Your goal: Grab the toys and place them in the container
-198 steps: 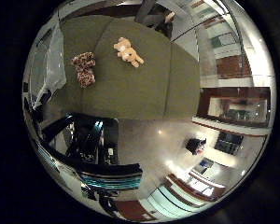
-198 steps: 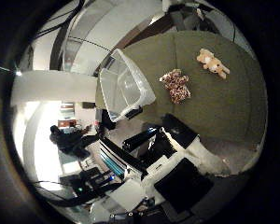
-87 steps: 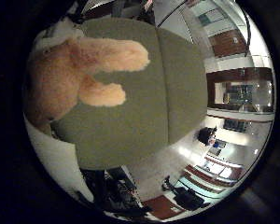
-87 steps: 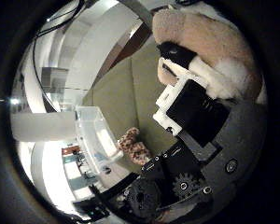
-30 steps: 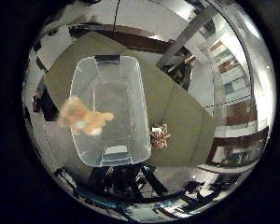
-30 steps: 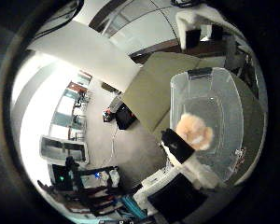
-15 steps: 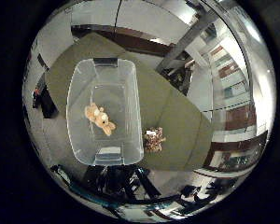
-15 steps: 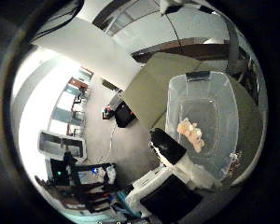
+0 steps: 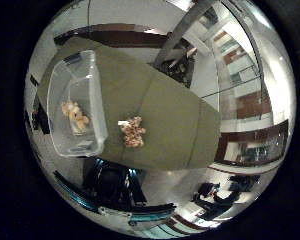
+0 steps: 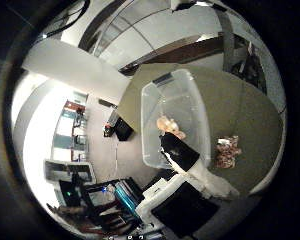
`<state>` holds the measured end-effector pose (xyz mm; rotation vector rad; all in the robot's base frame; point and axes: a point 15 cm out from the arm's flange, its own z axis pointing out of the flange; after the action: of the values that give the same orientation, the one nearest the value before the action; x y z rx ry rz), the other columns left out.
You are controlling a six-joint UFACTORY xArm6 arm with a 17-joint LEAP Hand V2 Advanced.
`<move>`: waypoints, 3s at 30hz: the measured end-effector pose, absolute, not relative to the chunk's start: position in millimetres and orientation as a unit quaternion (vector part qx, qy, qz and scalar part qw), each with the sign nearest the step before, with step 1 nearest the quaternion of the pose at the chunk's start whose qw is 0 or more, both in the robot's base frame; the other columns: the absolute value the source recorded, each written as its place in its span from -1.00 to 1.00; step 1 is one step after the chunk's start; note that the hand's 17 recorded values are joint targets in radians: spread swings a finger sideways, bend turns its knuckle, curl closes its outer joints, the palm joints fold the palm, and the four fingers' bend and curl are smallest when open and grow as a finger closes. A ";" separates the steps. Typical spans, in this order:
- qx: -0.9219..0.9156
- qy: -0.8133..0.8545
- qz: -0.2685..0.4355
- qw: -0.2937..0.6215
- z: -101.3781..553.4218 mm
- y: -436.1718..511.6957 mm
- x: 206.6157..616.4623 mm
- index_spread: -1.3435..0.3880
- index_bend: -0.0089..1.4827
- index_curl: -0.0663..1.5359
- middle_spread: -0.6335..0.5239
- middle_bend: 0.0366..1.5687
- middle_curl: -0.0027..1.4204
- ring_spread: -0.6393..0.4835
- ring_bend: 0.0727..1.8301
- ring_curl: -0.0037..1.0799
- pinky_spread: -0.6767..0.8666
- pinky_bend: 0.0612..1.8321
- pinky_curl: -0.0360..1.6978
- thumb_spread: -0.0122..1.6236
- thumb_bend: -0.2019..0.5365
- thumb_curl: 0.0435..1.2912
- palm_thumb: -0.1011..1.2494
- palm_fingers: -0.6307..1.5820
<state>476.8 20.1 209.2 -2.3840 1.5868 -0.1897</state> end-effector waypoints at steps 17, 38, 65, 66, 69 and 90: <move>-0.809 0.587 -0.002 0.041 -16.3 -87.3 453.1 0.18 -0.75 -0.52 0.27 -0.80 -0.58 0.48 -0.83 -0.52 0.37 -0.54 -0.83 0.35 -0.52 -0.57 -0.03 -0.29; -0.795 0.605 0.025 0.020 -146.6 -67.6 491.3 0.23 -0.76 -0.54 0.31 -0.79 -0.56 0.49 -0.79 -0.50 0.38 -0.51 -0.83 0.33 -0.52 -0.58 -0.06 -0.27; -0.790 0.611 -0.029 0.041 -15.8 -119.6 509.2 0.25 0.43 0.03 -0.14 0.59 -0.01 -0.21 0.48 0.18 -0.37 0.61 -0.42 0.14 -0.48 -0.13 0.73 0.67; -0.792 0.608 -0.035 0.045 1.5 -116.7 510.8 0.25 0.44 0.04 -0.13 0.60 -0.01 -0.19 0.49 0.18 -0.37 0.62 -0.41 0.14 -0.49 -0.10 0.73 0.67; -0.801 0.594 -0.045 0.056 56.2 -96.2 508.5 0.27 0.46 0.05 -0.12 0.63 -0.02 -0.17 0.52 0.17 -0.36 0.62 -0.37 0.11 -0.49 -0.04 0.73 0.65; -0.866 0.483 -0.034 0.123 235.1 190.0 447.8 0.28 0.50 0.04 -0.11 0.69 -0.06 -0.18 0.58 0.12 -0.36 0.55 -0.20 0.09 -0.50 0.14 0.72 0.64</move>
<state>447.8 190.0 235.1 -2.5260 1.4097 -0.0980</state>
